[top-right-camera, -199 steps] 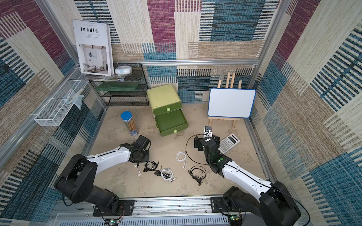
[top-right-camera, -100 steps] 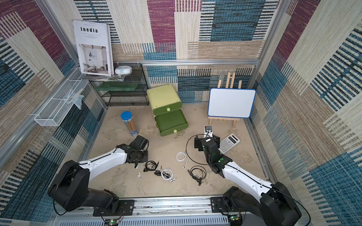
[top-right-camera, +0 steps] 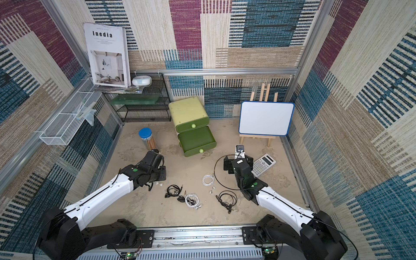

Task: Place the wired earphones into the drawer by color
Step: Pick up the wired earphones from the center of the board, then place the wired earphones in the drawer.

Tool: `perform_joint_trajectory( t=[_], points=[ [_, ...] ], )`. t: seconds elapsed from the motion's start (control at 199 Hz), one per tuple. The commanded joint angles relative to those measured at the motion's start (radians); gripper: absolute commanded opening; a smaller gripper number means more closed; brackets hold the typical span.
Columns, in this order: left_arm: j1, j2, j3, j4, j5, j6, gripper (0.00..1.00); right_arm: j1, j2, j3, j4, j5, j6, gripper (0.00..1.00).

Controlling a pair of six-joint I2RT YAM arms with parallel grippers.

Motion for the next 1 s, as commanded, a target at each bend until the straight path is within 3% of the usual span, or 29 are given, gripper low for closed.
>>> perform_joint_trajectory(
  t=[0.0, 0.276, 0.476, 0.998],
  points=[
    [0.001, -0.013, 0.031, 0.006, 0.017, 0.026, 0.00, 0.000, -0.005, -0.002, 0.024, 0.011, 0.010, 0.99],
    [-0.002, -0.003, 0.130, 0.112, 0.096, 0.063, 0.00, 0.001, -0.010, -0.005, 0.026, 0.015, 0.009, 0.99],
    [-0.013, 0.018, 0.200, 0.261, 0.192, 0.164, 0.00, 0.001, -0.016, -0.010, 0.030, 0.018, 0.010, 0.99],
    [-0.034, 0.279, 0.459, 0.425, 0.313, 0.391, 0.00, 0.000, -0.028, -0.021, 0.039, 0.029, 0.005, 0.99]
  ],
)
